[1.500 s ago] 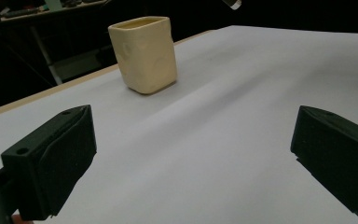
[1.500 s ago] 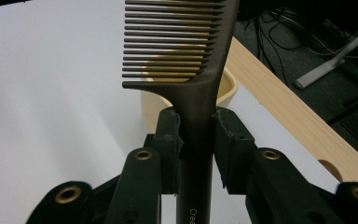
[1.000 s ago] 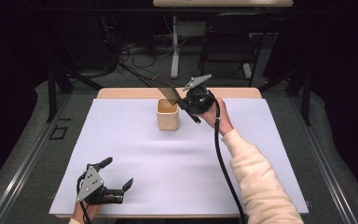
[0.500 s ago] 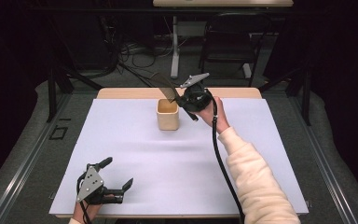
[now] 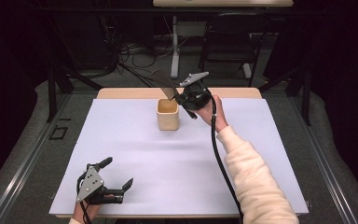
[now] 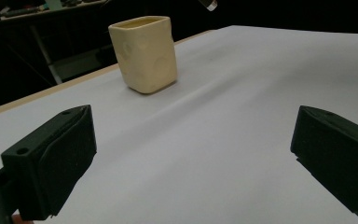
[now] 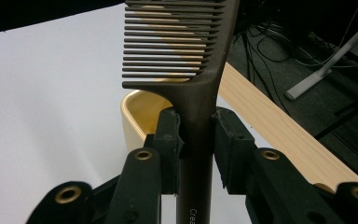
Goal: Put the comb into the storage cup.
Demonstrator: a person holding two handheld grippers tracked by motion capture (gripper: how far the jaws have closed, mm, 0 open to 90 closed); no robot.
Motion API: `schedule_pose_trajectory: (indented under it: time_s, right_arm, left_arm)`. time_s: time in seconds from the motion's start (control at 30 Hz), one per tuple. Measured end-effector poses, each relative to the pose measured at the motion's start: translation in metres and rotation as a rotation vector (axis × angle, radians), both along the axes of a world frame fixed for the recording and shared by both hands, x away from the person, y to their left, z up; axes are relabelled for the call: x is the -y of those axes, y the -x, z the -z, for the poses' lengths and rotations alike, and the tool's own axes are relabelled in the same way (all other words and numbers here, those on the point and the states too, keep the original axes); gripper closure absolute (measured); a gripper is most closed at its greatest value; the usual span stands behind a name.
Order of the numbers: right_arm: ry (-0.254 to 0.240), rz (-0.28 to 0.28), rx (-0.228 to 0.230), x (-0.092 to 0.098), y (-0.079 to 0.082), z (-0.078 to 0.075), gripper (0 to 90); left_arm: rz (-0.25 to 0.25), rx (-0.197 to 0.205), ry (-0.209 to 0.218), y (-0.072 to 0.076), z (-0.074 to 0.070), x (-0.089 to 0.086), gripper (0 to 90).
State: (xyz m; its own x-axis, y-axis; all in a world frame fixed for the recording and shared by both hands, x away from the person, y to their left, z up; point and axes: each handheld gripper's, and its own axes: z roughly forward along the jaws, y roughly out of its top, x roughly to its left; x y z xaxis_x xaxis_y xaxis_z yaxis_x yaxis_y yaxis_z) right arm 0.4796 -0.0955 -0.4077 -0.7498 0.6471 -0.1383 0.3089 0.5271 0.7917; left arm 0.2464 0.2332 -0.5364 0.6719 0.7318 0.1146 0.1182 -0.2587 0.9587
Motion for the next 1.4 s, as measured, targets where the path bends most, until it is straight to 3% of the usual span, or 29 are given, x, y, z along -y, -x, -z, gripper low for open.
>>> schedule_pose_trajectory:
  time_s: [1.4]
  right_arm:
    - [-0.041, 0.01, 0.061, -0.016, -0.011, -0.013, 72.1]
  left_arm:
    - [-0.002, 0.002, 0.002, 0.0, 0.0, 0.0, 0.2]
